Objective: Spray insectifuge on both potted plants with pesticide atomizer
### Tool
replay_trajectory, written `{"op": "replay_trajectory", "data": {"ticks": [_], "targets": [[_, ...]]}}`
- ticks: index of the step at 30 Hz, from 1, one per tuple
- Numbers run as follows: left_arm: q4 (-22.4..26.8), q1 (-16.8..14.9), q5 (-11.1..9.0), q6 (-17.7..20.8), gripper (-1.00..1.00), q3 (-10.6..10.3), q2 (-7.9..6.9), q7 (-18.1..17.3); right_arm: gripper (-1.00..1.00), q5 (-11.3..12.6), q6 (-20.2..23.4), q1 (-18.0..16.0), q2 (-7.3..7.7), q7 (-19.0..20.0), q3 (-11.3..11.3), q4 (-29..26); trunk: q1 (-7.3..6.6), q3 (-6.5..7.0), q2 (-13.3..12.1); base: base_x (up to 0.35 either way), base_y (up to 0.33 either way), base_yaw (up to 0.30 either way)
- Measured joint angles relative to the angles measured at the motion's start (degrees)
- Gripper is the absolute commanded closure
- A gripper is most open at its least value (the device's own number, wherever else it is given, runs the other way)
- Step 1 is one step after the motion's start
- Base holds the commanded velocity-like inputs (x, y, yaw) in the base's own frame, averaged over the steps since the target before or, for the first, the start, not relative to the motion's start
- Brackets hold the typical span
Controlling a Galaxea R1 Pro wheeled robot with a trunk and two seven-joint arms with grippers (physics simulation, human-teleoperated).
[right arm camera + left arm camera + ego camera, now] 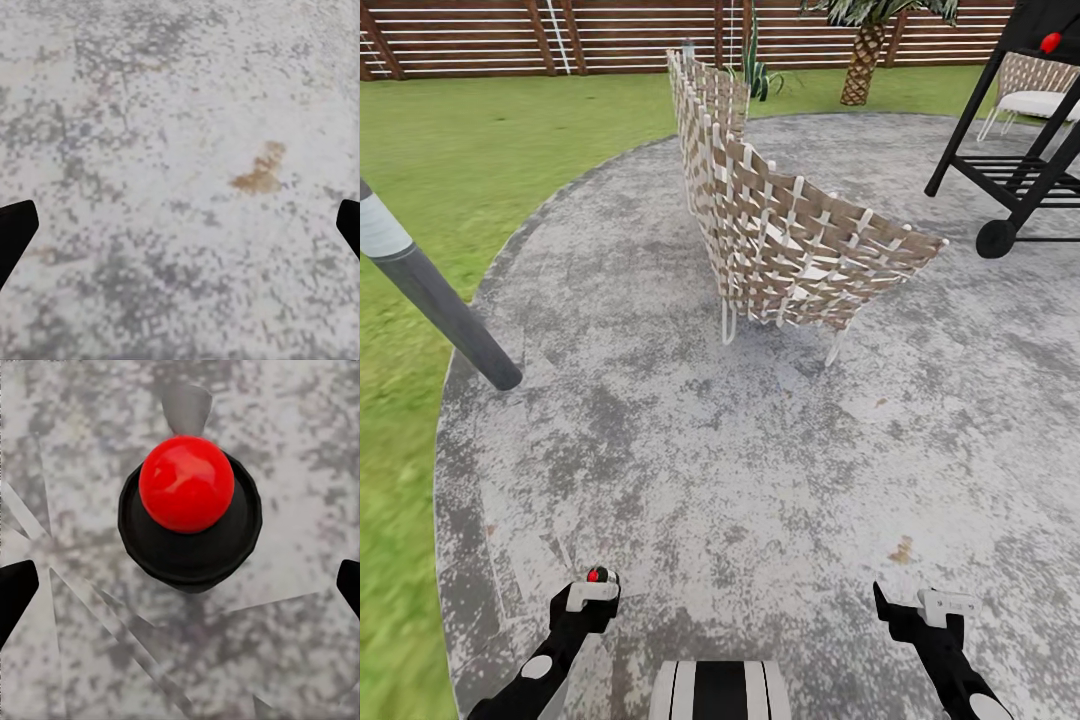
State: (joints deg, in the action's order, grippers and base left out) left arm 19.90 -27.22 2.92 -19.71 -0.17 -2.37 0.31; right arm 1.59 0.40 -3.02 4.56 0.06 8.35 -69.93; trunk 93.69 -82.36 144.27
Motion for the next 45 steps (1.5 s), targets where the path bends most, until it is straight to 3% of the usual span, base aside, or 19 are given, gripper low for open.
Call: {"op": "replay_trajectory", "data": {"ticks": [45], "targets": [[0.0, 0.0, 0.03, -0.05, -1.0, 0.24, 0.01, 0.0, -1.0, -0.04, -0.03, -0.02, 0.0, -0.05, 0.0, 0.0, 0.0, 0.26, 0.0, 0.01, 0.0, 0.0]]}}
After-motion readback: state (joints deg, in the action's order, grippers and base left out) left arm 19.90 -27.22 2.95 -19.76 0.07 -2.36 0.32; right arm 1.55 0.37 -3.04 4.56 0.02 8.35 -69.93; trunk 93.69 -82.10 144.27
